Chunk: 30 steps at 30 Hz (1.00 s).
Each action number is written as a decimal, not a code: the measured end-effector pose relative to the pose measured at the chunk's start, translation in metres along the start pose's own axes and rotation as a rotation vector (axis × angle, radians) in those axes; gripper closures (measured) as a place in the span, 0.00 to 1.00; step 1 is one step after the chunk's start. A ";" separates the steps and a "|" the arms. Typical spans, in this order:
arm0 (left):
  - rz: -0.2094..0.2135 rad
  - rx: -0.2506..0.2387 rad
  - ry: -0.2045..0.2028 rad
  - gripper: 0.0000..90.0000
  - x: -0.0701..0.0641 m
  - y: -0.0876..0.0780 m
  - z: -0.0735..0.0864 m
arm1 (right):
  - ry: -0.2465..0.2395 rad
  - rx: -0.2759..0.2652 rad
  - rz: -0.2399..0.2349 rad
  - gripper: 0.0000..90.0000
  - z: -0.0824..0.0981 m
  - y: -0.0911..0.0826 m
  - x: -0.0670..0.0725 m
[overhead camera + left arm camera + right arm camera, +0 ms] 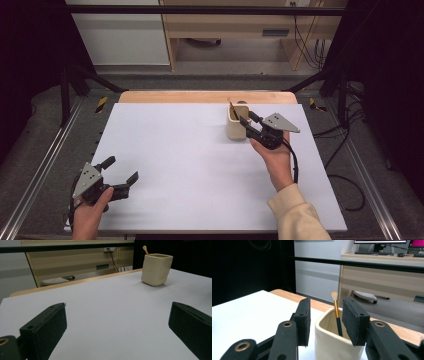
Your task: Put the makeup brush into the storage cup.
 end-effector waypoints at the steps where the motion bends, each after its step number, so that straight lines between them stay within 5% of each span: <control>1: -0.001 -0.001 -0.005 0.01 0.000 0.000 0.000 | 0.001 0.000 0.002 0.65 0.000 -0.001 0.002; 8: -0.007 0.004 -0.008 0.01 0.001 0.000 0.002 | 0.019 0.001 0.017 0.58 0.003 -0.009 0.007; 19: -0.013 -0.002 0.000 0.01 0.004 -0.001 0.000 | 0.057 0.066 0.042 0.32 -0.003 -0.023 0.001; 30: -0.025 -0.009 -0.015 0.01 0.008 -0.001 0.001 | 0.061 0.068 0.043 0.22 -0.006 -0.035 -0.001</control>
Point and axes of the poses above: each handheld gripper's, and its own axes: y roughly forward along the jaws, z roughly out of its underside, x roughly to its left, the point moved 2 cm from there along y, roughly forward along the jaws, and after that the axes turned 1 degree about -y, right-handed, at the moved point
